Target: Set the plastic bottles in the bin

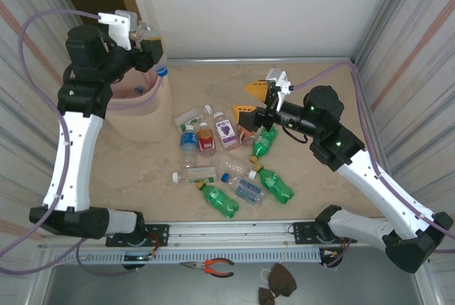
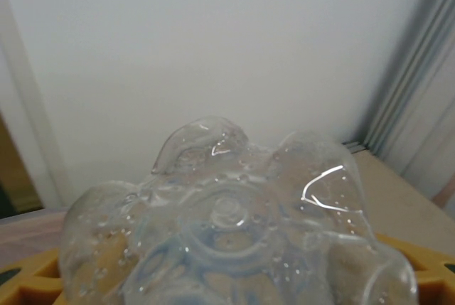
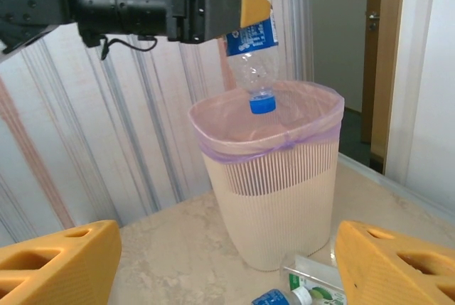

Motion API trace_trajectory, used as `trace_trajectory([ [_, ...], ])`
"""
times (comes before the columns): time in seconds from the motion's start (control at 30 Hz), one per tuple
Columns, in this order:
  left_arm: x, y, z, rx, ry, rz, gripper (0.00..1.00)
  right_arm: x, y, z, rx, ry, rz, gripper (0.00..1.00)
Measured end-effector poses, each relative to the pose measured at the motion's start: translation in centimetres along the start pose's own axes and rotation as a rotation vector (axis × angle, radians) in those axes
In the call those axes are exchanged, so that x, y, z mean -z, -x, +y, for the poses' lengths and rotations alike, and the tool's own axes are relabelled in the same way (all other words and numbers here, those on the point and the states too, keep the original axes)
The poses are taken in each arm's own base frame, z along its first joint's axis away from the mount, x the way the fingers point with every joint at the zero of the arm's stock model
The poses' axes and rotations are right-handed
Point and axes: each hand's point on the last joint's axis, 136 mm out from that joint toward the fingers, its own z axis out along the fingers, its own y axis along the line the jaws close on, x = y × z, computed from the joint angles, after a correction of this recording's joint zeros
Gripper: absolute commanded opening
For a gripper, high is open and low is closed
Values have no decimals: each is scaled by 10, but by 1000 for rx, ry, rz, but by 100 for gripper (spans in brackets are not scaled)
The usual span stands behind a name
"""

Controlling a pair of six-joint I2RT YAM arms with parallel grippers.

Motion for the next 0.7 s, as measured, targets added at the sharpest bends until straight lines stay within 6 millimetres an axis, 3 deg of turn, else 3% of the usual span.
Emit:
trace_trajectory([
  [0.3, -30, -61, 77, 39, 139, 200, 55, 0, -2, 0, -1, -2, 8, 78],
  [0.47, -37, -98, 93, 76, 152, 294, 54, 0, -2, 0, 4, -2, 8, 78],
  [0.7, -51, -159, 101, 139, 132, 444, 52, -1, -5, -1, 6, -3, 18, 78],
])
